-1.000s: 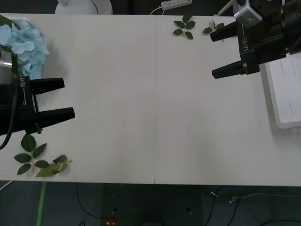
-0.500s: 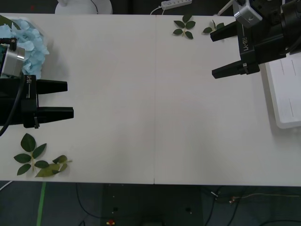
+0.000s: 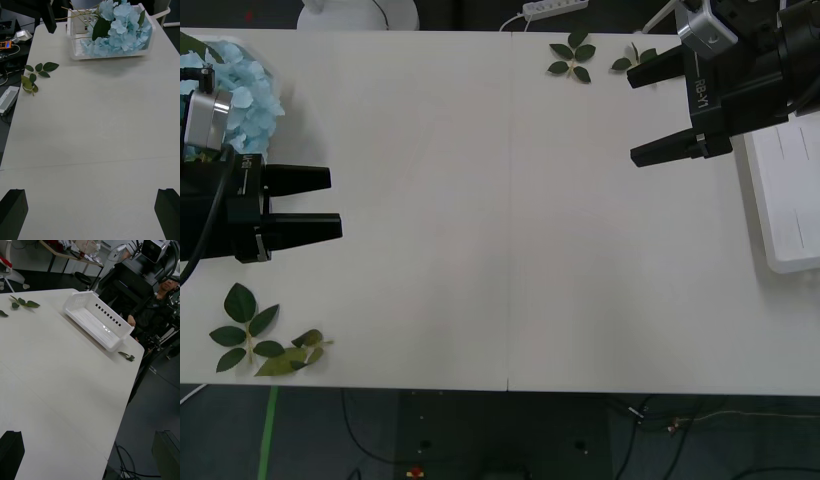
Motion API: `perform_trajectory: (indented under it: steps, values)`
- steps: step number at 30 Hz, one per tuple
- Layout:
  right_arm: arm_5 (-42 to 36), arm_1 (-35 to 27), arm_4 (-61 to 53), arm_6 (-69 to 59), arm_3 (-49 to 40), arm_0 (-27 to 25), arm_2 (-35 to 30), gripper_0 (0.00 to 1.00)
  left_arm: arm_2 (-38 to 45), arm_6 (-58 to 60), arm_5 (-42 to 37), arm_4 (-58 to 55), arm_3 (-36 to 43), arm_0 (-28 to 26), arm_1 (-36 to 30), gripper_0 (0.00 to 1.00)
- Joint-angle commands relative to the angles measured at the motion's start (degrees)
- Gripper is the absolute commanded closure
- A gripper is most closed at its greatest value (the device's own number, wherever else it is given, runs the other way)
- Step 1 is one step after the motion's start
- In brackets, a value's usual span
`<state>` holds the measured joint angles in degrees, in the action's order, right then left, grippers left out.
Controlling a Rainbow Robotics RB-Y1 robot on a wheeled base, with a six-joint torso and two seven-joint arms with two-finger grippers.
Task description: Place the red flowers into the right box and the blue flowers into the left box. If a person shows an open palm, hand one flower to the person first, then continue sorting.
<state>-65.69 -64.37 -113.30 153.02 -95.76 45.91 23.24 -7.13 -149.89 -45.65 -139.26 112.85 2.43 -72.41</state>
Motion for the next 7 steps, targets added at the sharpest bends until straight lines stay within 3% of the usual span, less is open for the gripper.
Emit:
perform_trajectory:
  steps: [1,7]
  values:
    - [0.39,-1.99,0.19,1.98,-0.3,2.61,-1.53,0.0,0.45,-5.11,1.01,-1.01,-0.26,1.18,0.25,0.0]
    - [0.39,-1.99,0.19,1.98,-0.3,2.61,-1.53,0.0,0.45,-5.11,1.01,-1.01,-0.26,1.18,0.25,0.0]
